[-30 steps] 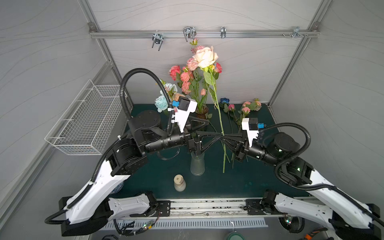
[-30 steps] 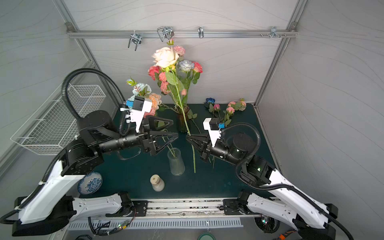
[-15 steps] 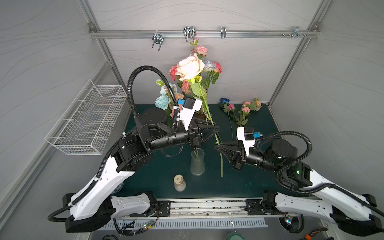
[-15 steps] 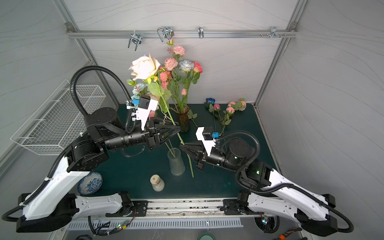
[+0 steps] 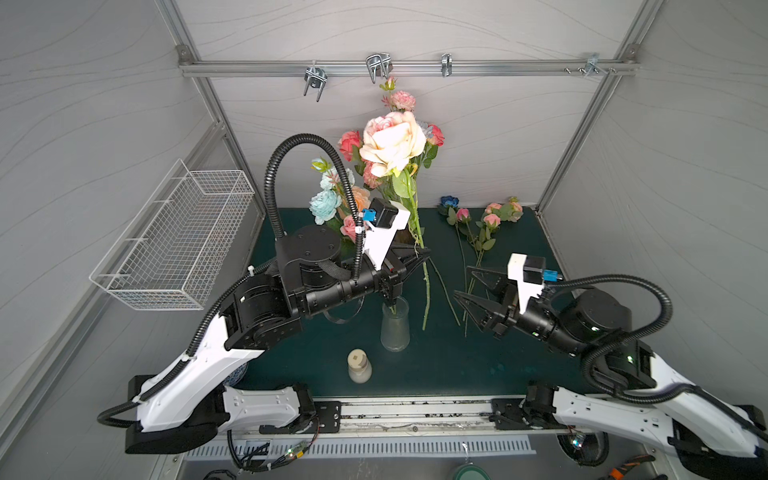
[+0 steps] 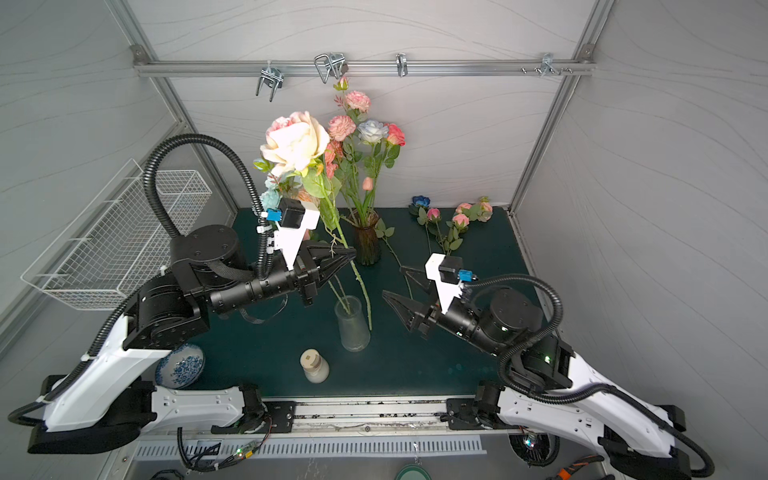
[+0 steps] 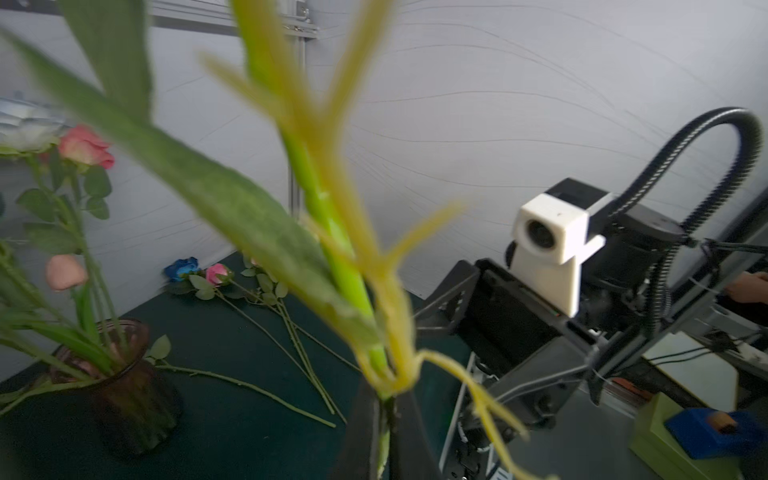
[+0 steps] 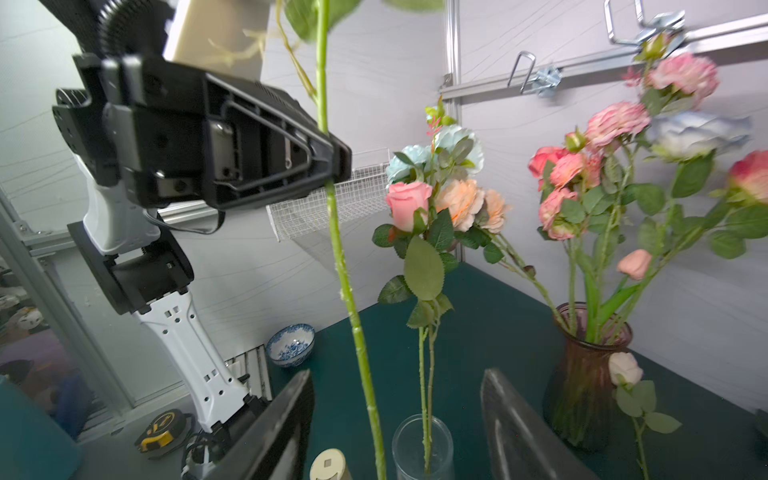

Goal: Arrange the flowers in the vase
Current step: 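Grasp the cream rose stem with the left gripper while the right opens and draws back, then lower the cream rose stem into the clear glass vase with the left gripper, then open the left gripper and withdraw it while the right reaches to the pile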

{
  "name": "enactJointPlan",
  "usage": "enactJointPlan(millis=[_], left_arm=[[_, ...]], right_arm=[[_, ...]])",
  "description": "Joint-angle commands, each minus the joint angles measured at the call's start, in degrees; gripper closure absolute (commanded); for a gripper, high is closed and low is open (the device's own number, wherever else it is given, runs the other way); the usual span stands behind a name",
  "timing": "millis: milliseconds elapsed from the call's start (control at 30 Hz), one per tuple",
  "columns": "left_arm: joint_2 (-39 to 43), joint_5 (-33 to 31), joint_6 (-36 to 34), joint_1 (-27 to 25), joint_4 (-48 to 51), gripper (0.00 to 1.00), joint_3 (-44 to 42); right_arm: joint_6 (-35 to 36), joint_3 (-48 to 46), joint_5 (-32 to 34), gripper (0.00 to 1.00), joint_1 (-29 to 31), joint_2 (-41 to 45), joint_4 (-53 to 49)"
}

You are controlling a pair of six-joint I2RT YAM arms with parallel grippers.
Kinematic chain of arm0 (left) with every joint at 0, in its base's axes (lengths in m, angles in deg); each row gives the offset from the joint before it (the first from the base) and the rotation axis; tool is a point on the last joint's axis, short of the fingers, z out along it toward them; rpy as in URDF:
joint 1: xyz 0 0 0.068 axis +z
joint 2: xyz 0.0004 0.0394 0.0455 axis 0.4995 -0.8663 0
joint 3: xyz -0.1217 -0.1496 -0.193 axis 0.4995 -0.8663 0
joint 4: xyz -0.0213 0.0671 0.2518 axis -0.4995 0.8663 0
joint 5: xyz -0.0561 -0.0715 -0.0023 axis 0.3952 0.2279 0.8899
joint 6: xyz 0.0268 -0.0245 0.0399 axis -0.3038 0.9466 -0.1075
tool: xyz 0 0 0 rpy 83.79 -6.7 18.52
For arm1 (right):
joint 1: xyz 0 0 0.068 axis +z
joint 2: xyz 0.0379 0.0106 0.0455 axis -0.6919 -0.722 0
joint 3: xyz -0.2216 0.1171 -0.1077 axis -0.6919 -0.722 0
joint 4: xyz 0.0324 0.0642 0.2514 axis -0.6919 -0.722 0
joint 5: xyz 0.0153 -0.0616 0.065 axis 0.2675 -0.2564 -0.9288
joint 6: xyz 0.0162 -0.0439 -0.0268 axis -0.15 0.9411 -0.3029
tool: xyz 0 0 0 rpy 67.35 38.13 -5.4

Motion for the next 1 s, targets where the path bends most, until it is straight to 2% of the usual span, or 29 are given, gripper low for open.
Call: enactJointPlan(millis=[0,400,667,967], left_arm=[[1.88,-8.40,-3.96,-0.29,-3.88,1.00,-2.37],[2.32,-14.04,-7.97,-0.27,-5.98,1.00,-4.34],[3.49,-14.14,-5.50,-0.20,-7.06,1.00,-10.97],[4.43,-17.69,-1.79,-0.05,-6.72,1.00,-18.04]], right_arm=[[2.55,0.60,4.03,0.34,-0.23,2.76,-2.14],[2.88,0.98,3.45,0.35,-0.23,4.49,-3.50],[3.43,0.87,4.67,0.36,-0.23,4.32,-3.52],[2.83,0.26,5.53,0.35,-0.28,4.49,-3.52]])
